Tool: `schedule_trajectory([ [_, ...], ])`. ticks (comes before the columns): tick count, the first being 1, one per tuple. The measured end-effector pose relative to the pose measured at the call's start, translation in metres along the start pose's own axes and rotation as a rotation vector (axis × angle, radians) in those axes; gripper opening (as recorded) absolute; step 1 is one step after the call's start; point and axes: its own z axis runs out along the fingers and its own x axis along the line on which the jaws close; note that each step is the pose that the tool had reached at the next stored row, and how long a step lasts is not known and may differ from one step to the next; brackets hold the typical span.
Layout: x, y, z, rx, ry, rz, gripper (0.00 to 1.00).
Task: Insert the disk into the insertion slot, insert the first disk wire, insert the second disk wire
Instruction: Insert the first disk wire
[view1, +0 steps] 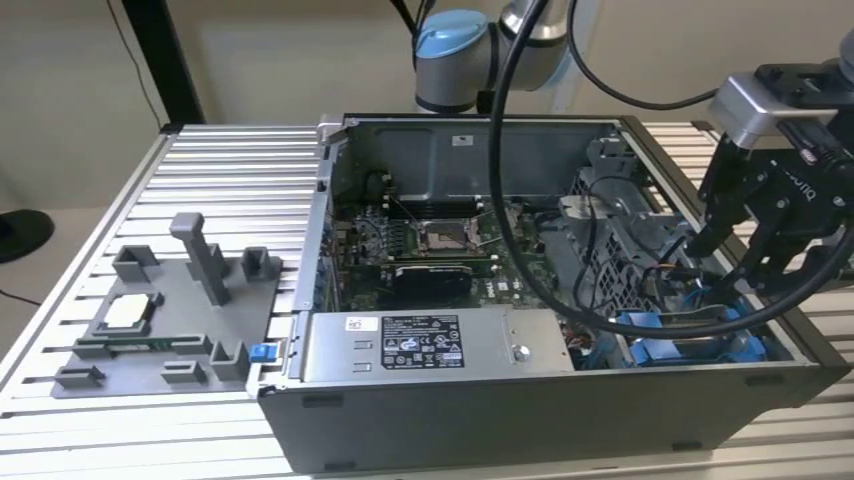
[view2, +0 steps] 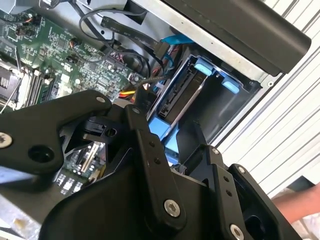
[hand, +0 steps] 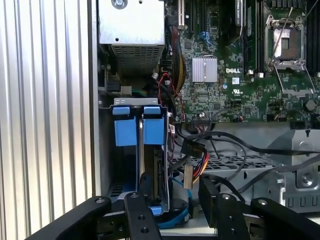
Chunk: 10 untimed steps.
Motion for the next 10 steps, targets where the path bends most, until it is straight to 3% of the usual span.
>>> schedule_trajectory([
  [10, 0.0001, 0.0000, 0.0009, 0.0000, -0.0011, 0.000, 1.00],
])
